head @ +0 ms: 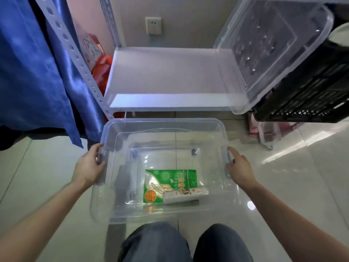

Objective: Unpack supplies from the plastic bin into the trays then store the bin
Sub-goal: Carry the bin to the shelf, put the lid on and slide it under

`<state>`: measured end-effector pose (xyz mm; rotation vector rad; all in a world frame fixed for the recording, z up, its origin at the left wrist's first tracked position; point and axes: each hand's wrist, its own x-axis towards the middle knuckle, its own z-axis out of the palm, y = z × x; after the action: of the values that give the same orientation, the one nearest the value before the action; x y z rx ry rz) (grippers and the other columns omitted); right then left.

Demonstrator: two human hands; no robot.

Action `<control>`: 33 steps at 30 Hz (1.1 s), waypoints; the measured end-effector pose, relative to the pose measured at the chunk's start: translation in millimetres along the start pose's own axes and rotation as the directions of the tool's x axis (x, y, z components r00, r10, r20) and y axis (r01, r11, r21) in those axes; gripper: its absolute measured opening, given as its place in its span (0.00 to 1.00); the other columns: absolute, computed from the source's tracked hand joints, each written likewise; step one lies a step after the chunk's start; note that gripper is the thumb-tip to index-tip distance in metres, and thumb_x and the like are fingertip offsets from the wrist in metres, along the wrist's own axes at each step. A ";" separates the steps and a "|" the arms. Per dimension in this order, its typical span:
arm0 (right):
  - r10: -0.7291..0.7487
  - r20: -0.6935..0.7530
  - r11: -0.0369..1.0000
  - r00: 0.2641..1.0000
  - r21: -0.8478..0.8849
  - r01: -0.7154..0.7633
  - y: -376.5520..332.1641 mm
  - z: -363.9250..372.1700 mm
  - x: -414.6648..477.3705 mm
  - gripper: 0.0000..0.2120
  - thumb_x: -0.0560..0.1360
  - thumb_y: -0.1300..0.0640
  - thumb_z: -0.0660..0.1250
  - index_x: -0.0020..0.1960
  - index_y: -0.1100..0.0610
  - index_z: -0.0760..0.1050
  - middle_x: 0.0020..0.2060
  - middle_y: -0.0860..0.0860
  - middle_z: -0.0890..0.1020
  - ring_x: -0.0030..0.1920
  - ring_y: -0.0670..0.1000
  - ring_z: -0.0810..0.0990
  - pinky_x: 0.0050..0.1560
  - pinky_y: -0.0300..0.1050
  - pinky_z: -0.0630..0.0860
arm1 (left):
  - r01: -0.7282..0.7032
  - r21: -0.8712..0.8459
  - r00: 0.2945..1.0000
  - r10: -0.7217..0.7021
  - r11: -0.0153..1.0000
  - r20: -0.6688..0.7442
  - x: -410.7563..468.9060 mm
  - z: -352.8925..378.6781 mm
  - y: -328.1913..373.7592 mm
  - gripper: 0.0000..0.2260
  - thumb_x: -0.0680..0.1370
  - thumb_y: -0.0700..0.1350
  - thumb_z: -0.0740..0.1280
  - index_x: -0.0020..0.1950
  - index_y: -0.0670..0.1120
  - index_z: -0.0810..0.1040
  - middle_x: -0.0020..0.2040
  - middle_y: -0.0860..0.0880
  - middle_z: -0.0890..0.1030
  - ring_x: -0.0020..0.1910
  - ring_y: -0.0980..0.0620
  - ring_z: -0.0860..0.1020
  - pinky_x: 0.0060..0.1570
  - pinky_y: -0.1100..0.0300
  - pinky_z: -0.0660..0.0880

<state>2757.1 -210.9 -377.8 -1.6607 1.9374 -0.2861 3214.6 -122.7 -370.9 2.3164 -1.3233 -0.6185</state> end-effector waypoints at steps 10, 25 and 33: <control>-0.030 0.051 0.999 0.998 0.032 0.028 2.0 -21.0 5.5 0.32 0.75 0.60 0.66 0.75 0.50 0.59 0.53 0.58 0.76 0.48 0.57 0.76 0.49 0.43 0.70 | 0.064 0.133 0.978 -0.089 0.989 0.187 -0.3 9.0 34.2 0.30 0.74 0.42 0.71 0.73 0.47 0.62 0.66 0.37 0.74 0.60 0.37 0.76 0.58 0.42 0.74; -0.131 -0.434 0.948 0.891 0.208 0.240 -111.6 -186.9 87.1 0.26 0.76 0.57 0.67 0.71 0.45 0.64 0.70 0.60 0.61 0.62 0.60 0.71 0.61 0.49 0.72 | -0.604 -0.255 0.765 0.639 0.755 0.078 6.5 -3.5 280.0 0.17 0.76 0.43 0.66 0.63 0.57 0.72 0.54 0.54 0.78 0.52 0.58 0.76 0.53 0.58 0.75; -0.203 -0.539 0.959 0.817 0.060 0.278 -104.1 -171.7 81.6 0.18 0.80 0.63 0.54 0.64 0.51 0.73 0.59 0.56 0.70 0.48 0.57 0.76 0.52 0.48 0.75 | -0.684 -0.315 0.690 0.724 0.658 0.013 -18.2 8.4 333.9 0.17 0.76 0.45 0.64 0.62 0.61 0.71 0.53 0.58 0.78 0.51 0.62 0.76 0.53 0.59 0.76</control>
<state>2745.4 -344.4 -207.5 -1.8710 2.0111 -1.0557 2969.2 -265.3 -193.8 1.3565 -1.8948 -0.6420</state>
